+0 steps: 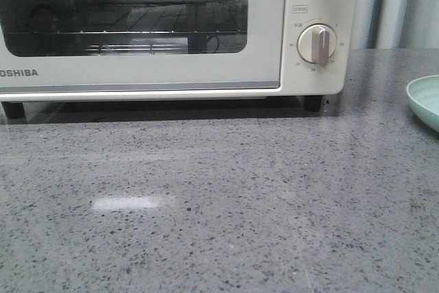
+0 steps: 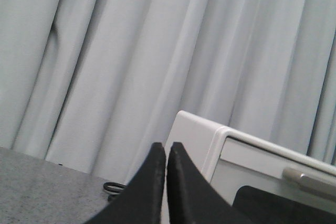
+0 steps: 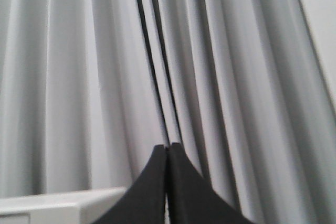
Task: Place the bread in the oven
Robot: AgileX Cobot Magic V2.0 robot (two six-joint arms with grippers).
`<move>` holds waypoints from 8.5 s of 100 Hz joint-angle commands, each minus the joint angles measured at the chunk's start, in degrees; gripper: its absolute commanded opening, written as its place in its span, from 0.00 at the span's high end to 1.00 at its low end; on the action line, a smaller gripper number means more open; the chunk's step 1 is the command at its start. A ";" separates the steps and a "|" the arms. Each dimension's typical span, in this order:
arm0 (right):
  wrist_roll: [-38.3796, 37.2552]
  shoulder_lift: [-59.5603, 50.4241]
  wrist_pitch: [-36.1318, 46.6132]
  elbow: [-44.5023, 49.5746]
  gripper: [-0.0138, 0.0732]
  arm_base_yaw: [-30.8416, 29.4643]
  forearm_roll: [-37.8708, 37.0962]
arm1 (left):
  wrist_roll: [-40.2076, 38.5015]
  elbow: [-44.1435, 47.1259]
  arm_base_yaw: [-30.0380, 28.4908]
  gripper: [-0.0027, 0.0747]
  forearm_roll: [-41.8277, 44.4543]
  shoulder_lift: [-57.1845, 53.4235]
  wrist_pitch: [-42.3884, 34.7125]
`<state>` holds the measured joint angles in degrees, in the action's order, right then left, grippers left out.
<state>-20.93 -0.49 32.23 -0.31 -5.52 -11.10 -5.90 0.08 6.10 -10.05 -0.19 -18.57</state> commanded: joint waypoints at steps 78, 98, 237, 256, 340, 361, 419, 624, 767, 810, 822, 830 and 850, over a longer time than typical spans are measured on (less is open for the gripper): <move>-14.62 15.73 -38.40 -26.77 0.92 9.98 -17.12 | -54.28 -39.04 13.72 0.99 65.81 38.30 -1.23; -14.51 23.76 -57.49 -42.48 0.92 15.14 -16.39 | -56.46 -43.35 16.11 0.99 68.91 42.68 -1.49; 14.69 45.40 -87.23 -71.76 0.92 17.96 -5.08 | -93.02 -49.47 18.73 0.99 98.85 56.41 0.43; 14.69 45.40 -87.13 -71.76 0.92 17.96 -5.08 | -93.02 -49.75 18.73 0.99 98.85 60.46 0.43; 14.69 43.56 -87.38 -71.85 0.92 17.96 -5.32 | -97.27 -33.35 18.73 0.99 98.85 62.57 -10.90; 14.69 43.56 -90.88 -71.85 0.92 17.96 -5.19 | -97.27 -31.30 18.73 0.99 98.85 54.43 -21.29; 14.69 43.35 -97.46 -71.73 0.92 17.96 -2.91 | -101.49 -37.18 18.73 0.99 98.85 27.93 -30.64; 11.41 84.38 -102.85 -70.44 0.40 12.75 -4.12 | -89.14 -37.18 18.73 0.99 100.22 20.22 6.18; 37.55 49.40 -106.95 -68.08 0.93 26.34 13.03 | -89.14 -37.18 18.73 0.99 100.22 20.22 7.12; 41.49 53.11 -106.95 -68.41 0.93 41.97 13.03 | -89.14 -37.18 18.73 0.99 100.22 20.22 7.12; 41.76 55.54 -106.95 -68.41 0.93 46.13 13.03 | -89.14 -37.18 18.73 0.99 100.22 20.22 7.12; 41.91 57.53 -106.35 -69.07 0.92 48.57 12.56 | -89.14 -37.18 18.73 0.99 100.22 20.22 7.12; 41.91 63.11 -103.21 -74.06 0.92 53.07 6.86 | -89.14 -37.18 18.73 0.99 100.22 20.22 7.12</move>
<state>20.23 61.14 -72.70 -70.65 46.55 -1.25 -95.07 -35.22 24.64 92.49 19.53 -12.34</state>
